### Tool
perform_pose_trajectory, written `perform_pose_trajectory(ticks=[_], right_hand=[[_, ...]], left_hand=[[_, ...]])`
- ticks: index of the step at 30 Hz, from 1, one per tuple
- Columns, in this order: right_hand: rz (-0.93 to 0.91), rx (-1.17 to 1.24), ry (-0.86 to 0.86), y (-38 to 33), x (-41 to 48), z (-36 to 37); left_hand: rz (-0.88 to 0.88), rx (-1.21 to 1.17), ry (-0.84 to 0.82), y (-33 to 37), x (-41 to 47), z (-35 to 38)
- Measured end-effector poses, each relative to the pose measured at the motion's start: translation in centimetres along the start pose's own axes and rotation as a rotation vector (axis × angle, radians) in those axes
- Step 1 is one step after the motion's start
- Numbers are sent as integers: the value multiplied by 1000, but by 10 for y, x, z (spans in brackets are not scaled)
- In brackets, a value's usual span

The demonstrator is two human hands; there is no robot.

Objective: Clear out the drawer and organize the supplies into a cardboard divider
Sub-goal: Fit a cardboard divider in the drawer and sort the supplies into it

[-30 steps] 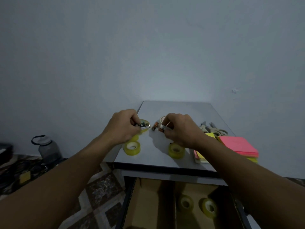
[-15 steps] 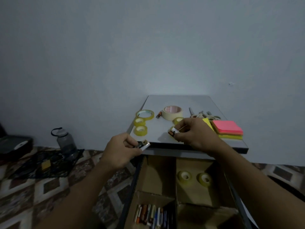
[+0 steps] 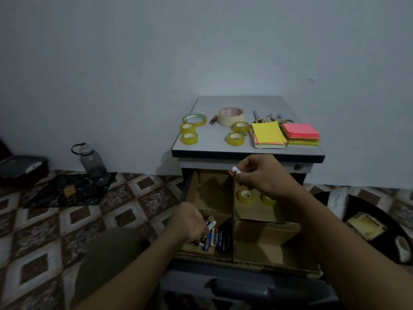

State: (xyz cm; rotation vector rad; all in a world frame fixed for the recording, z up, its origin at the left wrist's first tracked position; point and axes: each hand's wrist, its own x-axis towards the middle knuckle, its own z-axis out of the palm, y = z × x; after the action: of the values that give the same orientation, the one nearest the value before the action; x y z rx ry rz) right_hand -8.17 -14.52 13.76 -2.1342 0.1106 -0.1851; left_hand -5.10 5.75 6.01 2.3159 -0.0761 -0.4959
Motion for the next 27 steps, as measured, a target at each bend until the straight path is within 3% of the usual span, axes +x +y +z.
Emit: perform_pose_trajectory(ticks=[11,20,27], right_hand=[[0,18,-18,1,-2,7],[-16,8,-21,-4,0,14],[8,12,-25,2,-5,7]], left_hand=[[34,168,186,-1,1,32],[89,310,36,-7,4,36],[89,229,76,-16,9,34]])
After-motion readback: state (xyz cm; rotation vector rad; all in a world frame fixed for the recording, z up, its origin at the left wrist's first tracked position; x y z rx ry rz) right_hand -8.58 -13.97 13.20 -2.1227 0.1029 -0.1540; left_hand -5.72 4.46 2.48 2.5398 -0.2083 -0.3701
